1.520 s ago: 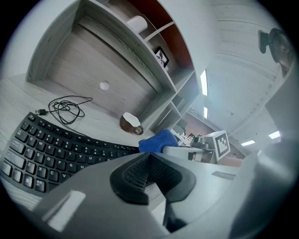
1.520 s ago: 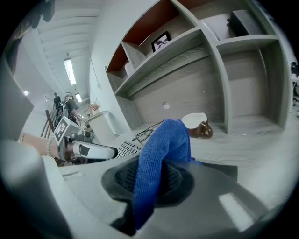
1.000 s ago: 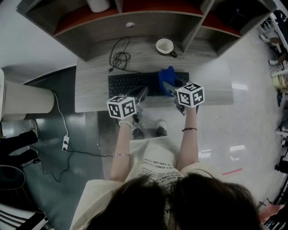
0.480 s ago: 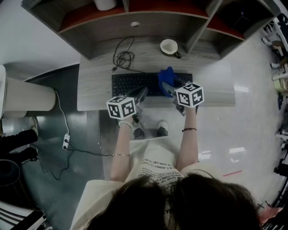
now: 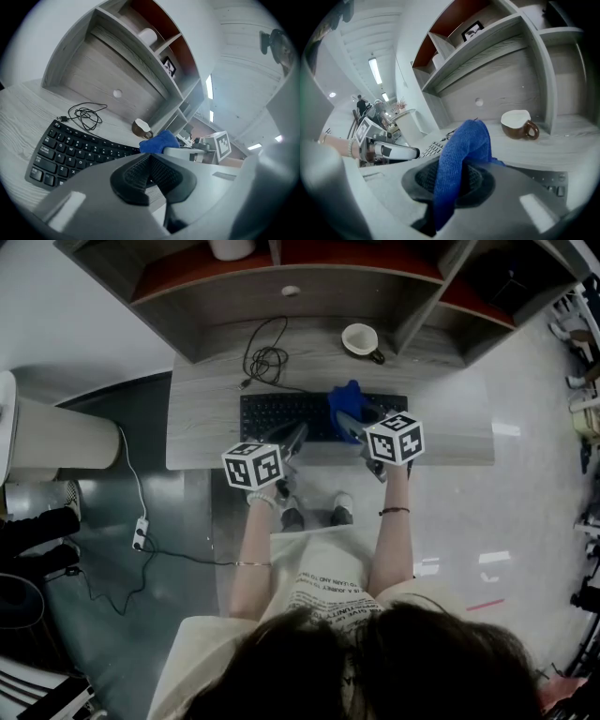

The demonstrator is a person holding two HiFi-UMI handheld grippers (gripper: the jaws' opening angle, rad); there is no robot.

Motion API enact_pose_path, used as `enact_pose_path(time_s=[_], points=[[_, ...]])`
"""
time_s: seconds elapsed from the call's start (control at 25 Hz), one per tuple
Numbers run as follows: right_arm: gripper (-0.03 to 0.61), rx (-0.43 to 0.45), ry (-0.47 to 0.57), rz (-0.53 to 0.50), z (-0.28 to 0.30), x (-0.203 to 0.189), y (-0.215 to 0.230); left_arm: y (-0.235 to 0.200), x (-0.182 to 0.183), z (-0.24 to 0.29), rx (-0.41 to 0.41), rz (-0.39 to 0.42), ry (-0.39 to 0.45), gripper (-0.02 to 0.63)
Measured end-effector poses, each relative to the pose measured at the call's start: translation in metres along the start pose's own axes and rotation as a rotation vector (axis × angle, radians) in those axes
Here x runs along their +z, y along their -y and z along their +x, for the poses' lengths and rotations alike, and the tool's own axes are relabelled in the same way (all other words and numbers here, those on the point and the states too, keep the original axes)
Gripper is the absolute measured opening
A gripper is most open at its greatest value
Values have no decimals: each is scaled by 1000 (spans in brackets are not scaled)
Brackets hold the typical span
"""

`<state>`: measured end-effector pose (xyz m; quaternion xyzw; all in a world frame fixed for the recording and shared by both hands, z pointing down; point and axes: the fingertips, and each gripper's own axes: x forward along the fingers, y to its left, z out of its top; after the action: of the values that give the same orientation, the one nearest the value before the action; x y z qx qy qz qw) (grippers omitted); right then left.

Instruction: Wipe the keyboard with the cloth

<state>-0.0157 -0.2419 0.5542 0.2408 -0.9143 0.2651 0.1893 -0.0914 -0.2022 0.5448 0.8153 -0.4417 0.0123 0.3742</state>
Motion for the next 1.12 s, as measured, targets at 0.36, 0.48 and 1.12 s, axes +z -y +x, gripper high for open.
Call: enact_pose_path(time_s=[0.36, 0.48, 1.12], points=[[58, 16, -4, 4, 15, 1, -11, -13, 3, -15, 19, -3, 9, 2], [58, 25, -4, 1, 20, 2, -17, -17, 5, -19, 22, -5, 13, 2], [58, 51, -11, -5, 46, 6, -36, -35, 9, -37, 34, -9, 16, 2]])
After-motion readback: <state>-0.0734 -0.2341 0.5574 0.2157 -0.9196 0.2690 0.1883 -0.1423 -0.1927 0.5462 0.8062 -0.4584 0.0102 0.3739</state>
